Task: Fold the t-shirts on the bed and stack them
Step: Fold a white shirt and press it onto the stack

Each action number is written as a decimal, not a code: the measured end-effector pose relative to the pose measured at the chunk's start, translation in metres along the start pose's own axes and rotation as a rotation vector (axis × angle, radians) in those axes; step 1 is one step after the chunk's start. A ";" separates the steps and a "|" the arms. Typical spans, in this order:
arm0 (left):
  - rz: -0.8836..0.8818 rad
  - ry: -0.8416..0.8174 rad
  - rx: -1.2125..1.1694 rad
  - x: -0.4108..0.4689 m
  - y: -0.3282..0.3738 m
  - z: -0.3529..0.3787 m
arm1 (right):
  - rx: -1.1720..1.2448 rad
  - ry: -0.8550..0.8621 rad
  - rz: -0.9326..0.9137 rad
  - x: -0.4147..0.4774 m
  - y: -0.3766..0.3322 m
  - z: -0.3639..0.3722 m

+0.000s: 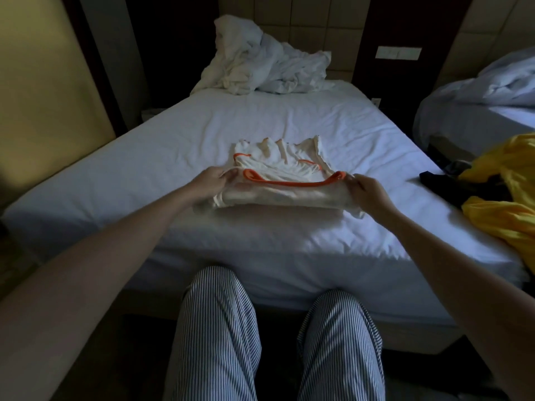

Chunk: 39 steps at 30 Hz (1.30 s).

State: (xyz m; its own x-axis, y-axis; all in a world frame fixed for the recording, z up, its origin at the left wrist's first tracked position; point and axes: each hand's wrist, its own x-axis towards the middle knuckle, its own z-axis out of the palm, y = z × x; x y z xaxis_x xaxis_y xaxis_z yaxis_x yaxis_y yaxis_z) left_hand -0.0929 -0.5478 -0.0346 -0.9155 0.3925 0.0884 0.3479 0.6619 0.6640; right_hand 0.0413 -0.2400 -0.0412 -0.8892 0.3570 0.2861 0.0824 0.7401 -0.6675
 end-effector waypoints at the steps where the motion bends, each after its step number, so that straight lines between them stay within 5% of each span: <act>1: -0.003 -0.068 0.022 -0.008 0.004 -0.006 | -0.017 -0.034 0.008 -0.002 -0.006 -0.005; 8: -0.157 -0.632 -0.002 -0.035 0.017 -0.051 | 0.043 -0.708 0.109 -0.015 -0.033 -0.047; 12: -0.098 -0.504 -0.213 -0.006 0.010 -0.056 | 0.053 -0.493 0.121 0.017 -0.033 -0.035; 20: -0.023 -0.034 -0.185 0.102 -0.004 -0.036 | 0.005 -0.161 0.121 0.121 -0.027 0.022; 24: -0.062 0.012 -0.130 0.155 -0.020 -0.010 | -0.039 -0.134 0.139 0.169 -0.006 0.060; 28: -0.178 -0.067 0.022 0.185 -0.048 0.029 | -0.364 -0.209 0.171 0.186 0.032 0.104; 32: -0.361 0.203 0.055 0.211 -0.065 0.037 | -0.124 0.076 0.287 0.200 0.042 0.114; 36: -0.341 0.118 0.074 0.229 -0.068 0.035 | 0.008 0.042 0.425 0.223 0.057 0.117; 39: -0.320 0.243 -0.049 0.234 -0.075 0.028 | 0.073 0.156 0.424 0.236 0.067 0.107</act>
State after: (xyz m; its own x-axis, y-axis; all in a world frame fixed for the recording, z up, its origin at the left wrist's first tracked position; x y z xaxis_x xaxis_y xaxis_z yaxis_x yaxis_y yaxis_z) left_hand -0.3280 -0.4878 -0.0845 -0.9991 0.0052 0.0410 0.0332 0.6923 0.7209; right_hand -0.2111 -0.1679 -0.0920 -0.7052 0.7051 0.0736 0.3873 0.4701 -0.7930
